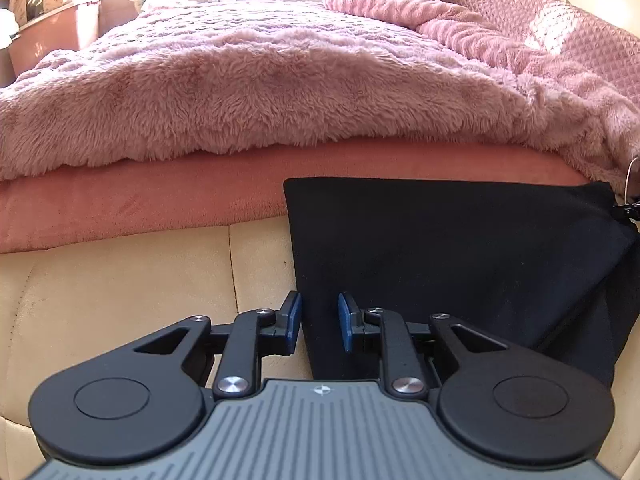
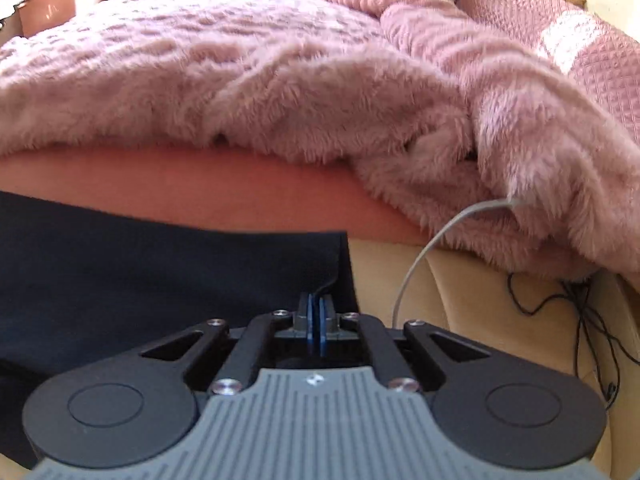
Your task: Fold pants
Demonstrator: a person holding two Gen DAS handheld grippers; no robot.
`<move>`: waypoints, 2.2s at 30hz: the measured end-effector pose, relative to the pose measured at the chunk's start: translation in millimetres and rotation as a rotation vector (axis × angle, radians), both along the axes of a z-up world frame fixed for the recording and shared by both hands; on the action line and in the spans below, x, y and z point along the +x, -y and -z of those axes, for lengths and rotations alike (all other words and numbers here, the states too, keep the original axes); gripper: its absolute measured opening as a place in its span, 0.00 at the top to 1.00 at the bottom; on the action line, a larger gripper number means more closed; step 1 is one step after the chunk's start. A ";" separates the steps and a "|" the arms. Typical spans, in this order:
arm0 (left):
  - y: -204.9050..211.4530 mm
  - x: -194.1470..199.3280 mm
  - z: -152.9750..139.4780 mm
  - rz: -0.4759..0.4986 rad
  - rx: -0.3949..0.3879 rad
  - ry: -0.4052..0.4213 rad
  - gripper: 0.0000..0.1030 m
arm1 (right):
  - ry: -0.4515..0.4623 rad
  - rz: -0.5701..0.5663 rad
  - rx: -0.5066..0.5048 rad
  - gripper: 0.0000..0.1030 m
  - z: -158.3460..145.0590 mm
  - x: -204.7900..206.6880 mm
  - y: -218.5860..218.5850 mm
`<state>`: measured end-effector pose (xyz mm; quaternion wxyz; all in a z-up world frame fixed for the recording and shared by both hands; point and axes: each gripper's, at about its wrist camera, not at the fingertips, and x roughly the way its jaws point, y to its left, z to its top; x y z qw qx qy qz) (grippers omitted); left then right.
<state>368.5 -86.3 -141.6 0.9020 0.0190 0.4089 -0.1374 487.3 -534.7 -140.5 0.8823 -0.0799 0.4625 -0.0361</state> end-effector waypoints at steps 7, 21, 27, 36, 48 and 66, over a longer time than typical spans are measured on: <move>-8.5 -13.2 -12.7 -0.037 -0.040 0.025 0.68 | 0.033 0.015 -0.016 0.82 -12.5 -13.2 0.4; -14.6 -79.9 -12.8 0.066 0.124 0.048 0.42 | 0.118 -0.310 -0.223 0.63 -23.4 -93.8 -36.5; -10.6 -79.6 -2.9 0.055 0.148 0.014 0.40 | 0.088 -0.471 -0.430 0.62 -1.7 -107.0 -54.5; -5.7 -73.3 1.1 0.012 0.126 0.030 0.38 | 0.100 -0.697 -0.753 0.68 33.7 -108.3 -76.1; -0.1 -83.9 -1.9 0.093 0.115 0.065 0.38 | 0.193 -0.579 -0.644 1.00 -13.9 -95.7 -65.0; 13.6 -81.8 -2.6 0.115 0.131 0.033 0.94 | 0.082 -0.636 -0.732 1.00 13.8 -105.9 -50.0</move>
